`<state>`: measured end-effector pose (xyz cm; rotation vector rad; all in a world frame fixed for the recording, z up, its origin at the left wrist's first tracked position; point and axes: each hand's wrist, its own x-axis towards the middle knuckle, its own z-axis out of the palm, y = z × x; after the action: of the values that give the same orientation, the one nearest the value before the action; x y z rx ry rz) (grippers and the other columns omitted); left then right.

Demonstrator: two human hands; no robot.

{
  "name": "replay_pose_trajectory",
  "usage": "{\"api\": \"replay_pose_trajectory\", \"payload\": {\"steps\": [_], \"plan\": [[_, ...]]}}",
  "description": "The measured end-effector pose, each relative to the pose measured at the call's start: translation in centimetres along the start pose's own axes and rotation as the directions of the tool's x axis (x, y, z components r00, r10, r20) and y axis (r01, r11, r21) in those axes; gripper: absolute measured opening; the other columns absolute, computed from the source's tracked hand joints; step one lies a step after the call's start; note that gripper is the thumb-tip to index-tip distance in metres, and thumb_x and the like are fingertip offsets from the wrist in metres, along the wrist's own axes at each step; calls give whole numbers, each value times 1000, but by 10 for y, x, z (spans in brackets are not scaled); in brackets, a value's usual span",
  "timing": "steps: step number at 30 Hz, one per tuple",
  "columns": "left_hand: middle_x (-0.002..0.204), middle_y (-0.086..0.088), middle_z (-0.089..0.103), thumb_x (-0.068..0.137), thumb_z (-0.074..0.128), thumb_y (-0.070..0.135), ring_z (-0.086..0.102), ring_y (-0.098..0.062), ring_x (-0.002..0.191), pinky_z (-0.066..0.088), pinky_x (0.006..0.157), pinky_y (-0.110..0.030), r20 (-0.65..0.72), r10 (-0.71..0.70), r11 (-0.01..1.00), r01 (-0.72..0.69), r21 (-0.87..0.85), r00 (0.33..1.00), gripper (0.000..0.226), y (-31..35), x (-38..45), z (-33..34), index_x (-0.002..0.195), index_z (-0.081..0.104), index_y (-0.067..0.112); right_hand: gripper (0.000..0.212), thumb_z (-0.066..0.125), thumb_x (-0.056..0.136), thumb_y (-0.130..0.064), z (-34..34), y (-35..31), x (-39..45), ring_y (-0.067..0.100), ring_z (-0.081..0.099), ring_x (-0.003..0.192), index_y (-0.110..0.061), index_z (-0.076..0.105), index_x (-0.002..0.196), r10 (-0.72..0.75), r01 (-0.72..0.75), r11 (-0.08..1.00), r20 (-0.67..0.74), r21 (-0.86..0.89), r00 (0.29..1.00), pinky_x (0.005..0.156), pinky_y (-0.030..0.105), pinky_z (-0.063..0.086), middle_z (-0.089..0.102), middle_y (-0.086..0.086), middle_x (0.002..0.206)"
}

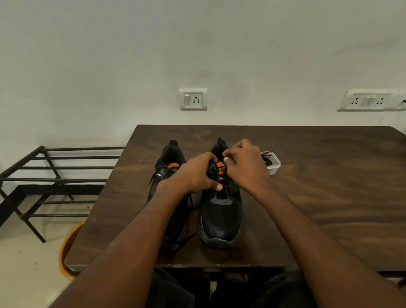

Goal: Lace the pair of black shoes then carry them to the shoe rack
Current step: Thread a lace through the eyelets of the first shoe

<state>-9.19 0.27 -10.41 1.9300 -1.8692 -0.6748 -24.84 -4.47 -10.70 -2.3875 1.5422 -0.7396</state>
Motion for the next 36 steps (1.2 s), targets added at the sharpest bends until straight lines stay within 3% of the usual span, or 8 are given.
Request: {"api": "replay_pose_trajectory", "payload": {"steps": [4, 10, 14, 20, 24, 28, 31, 36], "plan": [[132, 1, 59, 77, 89, 31, 58, -20, 121, 49, 104, -40, -14, -7, 1000, 7, -3, 1000, 79, -4, -2, -1, 142, 45, 25, 16, 67, 99, -29, 12, -7, 4, 20, 50, 116, -25, 78, 111, -16, 33, 992, 141, -121, 990, 99, 49, 50, 55, -2, 127], [137, 2, 56, 79, 88, 34, 55, -16, 121, 47, 101, -35, -25, -7, 1000, 7, -14, 1000, 78, -6, -2, -4, 143, 45, 24, 19, 70, 87, -21, -14, 18, 7, 22, 69, 78, -21, 74, 69, 301, -282, 945, -104, 163, 948, 70, 35, 59, 73, 4, 90], [137, 0, 54, 80, 87, 34, 50, -12, 114, 45, 97, -33, -2, 7, 1000, -7, -17, 1000, 76, -6, -1, -6, 143, 45, 24, 16, 65, 87, -23, -24, 30, -5, 27, 66, 90, -13, 77, 91, 314, -302, 944, 77, -134, 946, 74, 34, 56, 71, 9, 98], [132, 2, 57, 79, 88, 37, 55, -12, 113, 46, 93, -31, -36, 24, 1000, -24, 9, 999, 75, -7, -3, -2, 141, 47, 24, 27, 64, 100, -27, 0, -2, 0, 25, 37, 142, -30, 73, 125, -26, 33, 998, 122, -60, 992, 112, 53, 41, 41, -5, 157], [133, 1, 57, 80, 87, 37, 53, -11, 111, 44, 90, -29, -26, 28, 1000, -28, 5, 999, 76, -8, -5, -3, 143, 46, 23, 15, 71, 95, -27, 9, -5, 3, 18, 51, 127, -31, 80, 107, -40, 49, 996, 126, -72, 991, 103, 51, 45, 56, -9, 140], [136, 0, 55, 83, 85, 33, 49, -10, 110, 43, 93, -29, -9, 9, 1000, -10, -24, 1000, 74, -5, -7, -5, 145, 45, 23, 24, 69, 92, -17, -16, 8, 4, 11, 66, 80, -26, 72, 71, 265, -225, 949, -170, 221, 949, 76, 41, 60, 72, -7, 96], [140, -1, 55, 85, 84, 32, 51, -11, 113, 41, 92, -29, 6, 21, 999, -21, -27, 1000, 74, -4, -8, -7, 147, 44, 24, 21, 62, 88, -15, -43, 29, -1, 24, 63, 71, -11, 66, 68, 467, -422, 871, -158, 252, 870, 61, 30, 49, 66, 3, 73], [146, 0, 51, 86, 82, 33, 50, -20, 132, 38, 99, -30, 12, 61, 998, -61, -12, 998, 74, -7, -8, -5, 149, 44, 28, 27, 68, 88, -23, -30, 38, -6, 24, 63, 96, -12, 75, 111, 299, -293, 952, 54, -93, 953, 75, 31, 48, 68, 9, 116]]}}
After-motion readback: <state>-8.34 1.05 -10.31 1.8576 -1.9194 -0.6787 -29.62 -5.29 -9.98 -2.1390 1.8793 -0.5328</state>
